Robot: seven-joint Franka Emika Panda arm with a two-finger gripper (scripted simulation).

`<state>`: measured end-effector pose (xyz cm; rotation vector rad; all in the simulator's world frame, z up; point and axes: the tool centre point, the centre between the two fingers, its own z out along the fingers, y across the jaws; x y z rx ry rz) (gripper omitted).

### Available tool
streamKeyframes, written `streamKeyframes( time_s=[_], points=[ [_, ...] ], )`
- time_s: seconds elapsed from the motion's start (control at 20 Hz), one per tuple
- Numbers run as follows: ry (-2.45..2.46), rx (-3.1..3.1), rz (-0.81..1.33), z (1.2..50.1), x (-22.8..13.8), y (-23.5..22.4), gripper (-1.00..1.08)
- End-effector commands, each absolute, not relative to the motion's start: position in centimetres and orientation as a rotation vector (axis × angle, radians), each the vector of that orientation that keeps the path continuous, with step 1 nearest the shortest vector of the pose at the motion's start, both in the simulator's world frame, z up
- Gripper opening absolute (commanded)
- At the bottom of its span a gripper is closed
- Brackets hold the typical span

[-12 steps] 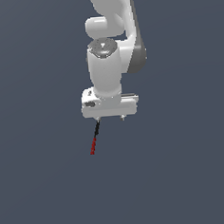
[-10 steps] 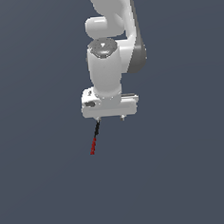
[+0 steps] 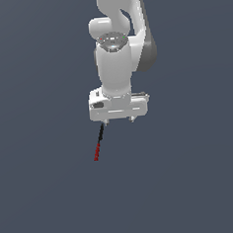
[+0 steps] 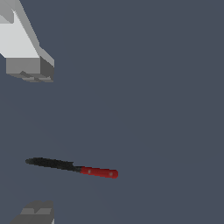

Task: Pick up the object and move it to a goal position.

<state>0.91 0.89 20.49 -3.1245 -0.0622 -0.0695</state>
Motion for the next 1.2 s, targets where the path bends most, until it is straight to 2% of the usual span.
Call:
streamKeyframes(
  time_s=[0.0,0.35,0.85,1.15],
  points=[
    [-0.065,-3.124,-0.07,20.5,0.9,0.9,1.0],
    [-0.018,-3.124,-0.059,18.3,0.8,-0.7,1.0],
    [0.163,-3.128,-0.019,9.6,-0.8,-6.9,1.0],
    [0.233,-3.131,-0.003,6.4,-1.9,-9.3,1.0]
  ],
)
